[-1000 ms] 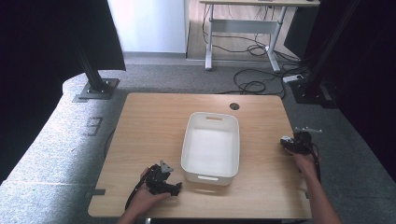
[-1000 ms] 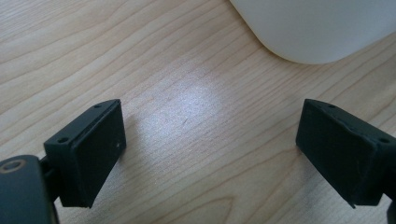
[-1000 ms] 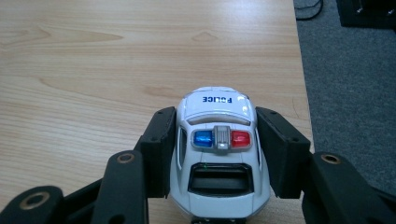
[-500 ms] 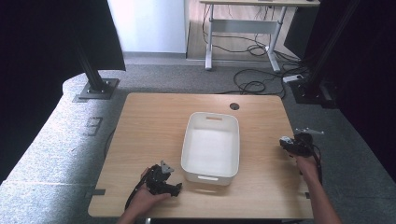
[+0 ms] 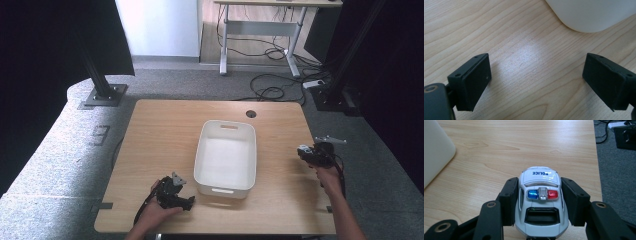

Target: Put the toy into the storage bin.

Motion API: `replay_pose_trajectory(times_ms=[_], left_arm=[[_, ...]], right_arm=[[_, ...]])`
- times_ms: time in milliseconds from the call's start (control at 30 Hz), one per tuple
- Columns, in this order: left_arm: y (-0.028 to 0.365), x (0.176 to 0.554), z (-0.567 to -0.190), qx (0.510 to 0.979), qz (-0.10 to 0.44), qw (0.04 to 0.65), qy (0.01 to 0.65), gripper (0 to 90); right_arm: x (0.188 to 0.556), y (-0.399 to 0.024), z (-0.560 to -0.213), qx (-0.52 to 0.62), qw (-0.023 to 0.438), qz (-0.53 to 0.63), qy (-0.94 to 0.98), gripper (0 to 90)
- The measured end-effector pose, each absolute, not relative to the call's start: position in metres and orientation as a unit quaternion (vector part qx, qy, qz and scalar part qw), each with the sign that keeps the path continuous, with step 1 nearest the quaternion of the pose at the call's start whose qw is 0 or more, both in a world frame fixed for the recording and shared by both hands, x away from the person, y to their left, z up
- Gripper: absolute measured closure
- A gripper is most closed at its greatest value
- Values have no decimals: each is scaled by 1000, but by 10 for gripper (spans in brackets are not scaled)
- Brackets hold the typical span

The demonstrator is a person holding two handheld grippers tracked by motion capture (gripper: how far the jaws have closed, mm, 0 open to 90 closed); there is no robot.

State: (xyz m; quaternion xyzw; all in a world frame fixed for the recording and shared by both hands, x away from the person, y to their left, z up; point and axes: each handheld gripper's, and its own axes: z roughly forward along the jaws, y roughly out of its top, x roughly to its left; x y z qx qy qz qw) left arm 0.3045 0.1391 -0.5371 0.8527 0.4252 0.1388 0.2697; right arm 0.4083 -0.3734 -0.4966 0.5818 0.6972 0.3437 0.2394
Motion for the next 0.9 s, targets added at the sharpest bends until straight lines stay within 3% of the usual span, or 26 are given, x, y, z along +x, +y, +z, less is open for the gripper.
replay_pose_trajectory(times_ms=[900], left_arm=[[139, 305, -537, 853, 136, 270, 425, 87]], right_arm=[[404, -364, -486, 567, 229, 360, 704, 503]])
